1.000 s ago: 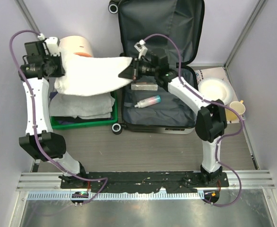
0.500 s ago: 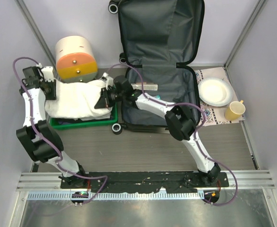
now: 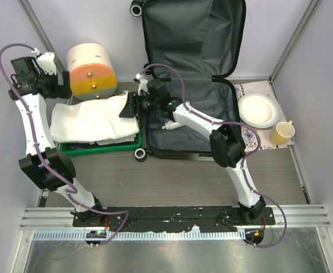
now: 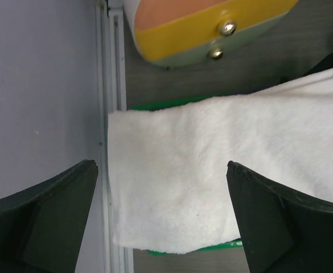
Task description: Open, take out, and arrange the luggage
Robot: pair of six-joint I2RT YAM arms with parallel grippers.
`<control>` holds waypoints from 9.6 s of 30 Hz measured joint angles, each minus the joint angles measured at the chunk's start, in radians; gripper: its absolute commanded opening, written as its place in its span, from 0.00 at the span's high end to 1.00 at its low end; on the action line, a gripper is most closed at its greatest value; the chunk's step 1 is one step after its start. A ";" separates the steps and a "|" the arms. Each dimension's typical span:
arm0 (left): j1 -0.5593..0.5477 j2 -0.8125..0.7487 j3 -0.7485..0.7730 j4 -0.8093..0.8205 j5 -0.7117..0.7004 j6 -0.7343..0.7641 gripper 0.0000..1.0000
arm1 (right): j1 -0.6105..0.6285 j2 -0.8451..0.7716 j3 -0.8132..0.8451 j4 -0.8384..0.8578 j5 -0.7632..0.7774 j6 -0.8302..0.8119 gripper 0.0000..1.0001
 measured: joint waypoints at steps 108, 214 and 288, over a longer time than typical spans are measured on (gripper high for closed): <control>-0.142 0.470 -0.334 1.044 -0.019 -1.064 0.55 | -0.443 -0.410 -0.440 -0.092 0.066 -0.225 0.31; -0.360 -0.305 -0.510 0.494 0.388 -0.108 0.10 | -0.342 -0.103 -0.146 -0.635 0.038 -1.483 0.99; -0.217 0.032 -0.484 0.430 0.286 0.978 1.00 | -0.445 -0.280 -0.142 -0.198 -0.339 -0.263 0.25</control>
